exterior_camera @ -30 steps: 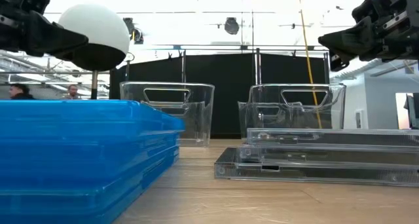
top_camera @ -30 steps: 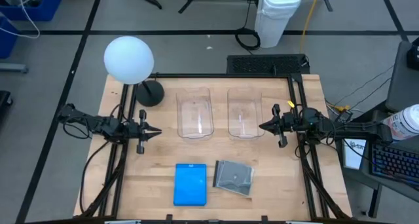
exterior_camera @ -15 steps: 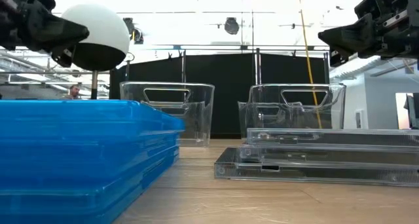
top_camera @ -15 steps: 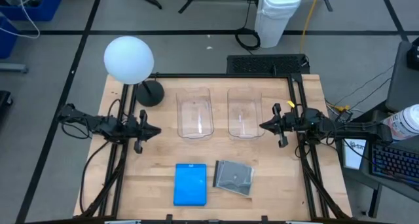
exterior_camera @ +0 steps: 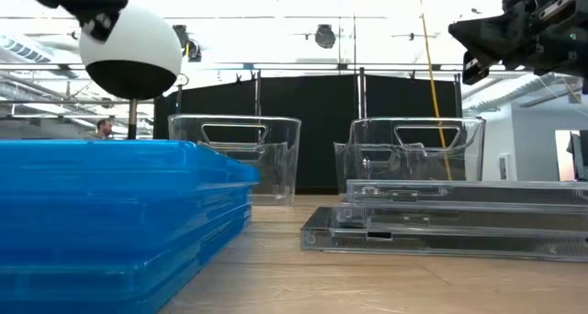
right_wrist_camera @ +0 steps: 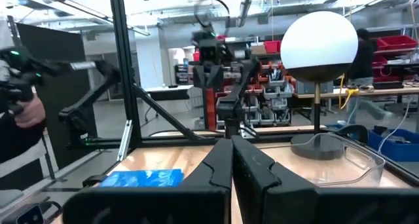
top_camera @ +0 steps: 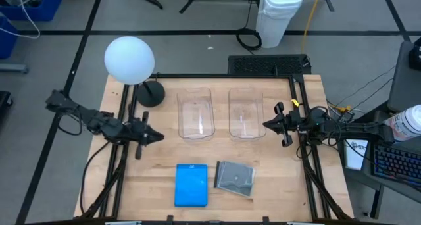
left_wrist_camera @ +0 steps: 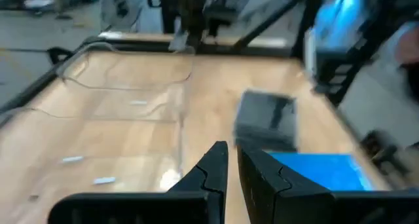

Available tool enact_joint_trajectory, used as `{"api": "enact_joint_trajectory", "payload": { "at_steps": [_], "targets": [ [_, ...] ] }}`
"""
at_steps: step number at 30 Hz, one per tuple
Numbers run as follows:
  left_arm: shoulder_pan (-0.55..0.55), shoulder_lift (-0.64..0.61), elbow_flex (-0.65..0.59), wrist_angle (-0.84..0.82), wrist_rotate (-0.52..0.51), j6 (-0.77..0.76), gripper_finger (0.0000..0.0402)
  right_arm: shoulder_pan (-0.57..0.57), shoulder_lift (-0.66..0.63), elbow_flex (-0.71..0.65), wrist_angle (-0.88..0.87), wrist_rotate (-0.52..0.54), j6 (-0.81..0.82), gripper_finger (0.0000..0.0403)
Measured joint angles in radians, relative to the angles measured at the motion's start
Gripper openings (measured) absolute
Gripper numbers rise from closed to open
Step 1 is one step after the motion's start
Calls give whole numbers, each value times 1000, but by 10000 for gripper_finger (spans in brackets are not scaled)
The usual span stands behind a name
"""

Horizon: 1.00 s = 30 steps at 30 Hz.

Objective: Pick & place jewel cases by type
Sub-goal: Put the blue cd case into the left transparent bin

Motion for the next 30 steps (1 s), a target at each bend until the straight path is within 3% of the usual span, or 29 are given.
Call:
{"api": "enact_joint_trajectory", "payload": {
  "at_steps": [4,8,18,22,26,30],
  "targets": [
    [-23,233,192,-175,-70,-15,42,0,0,0,0,0,-7,0],
    [-24,398,300,-260,-75,-151,42,0,0,0,-1,0,-9,0],
    [-69,613,279,-226,-21,-452,58,0,2,0,-19,0,-9,0],
    [-84,641,234,-137,-13,-518,113,0,4,0,-18,0,-9,0],
    [-78,661,178,7,82,-528,202,0,4,0,-15,0,-9,0],
    [-57,689,134,14,185,-591,293,0,4,0,-15,0,-9,0]
  ]
}}
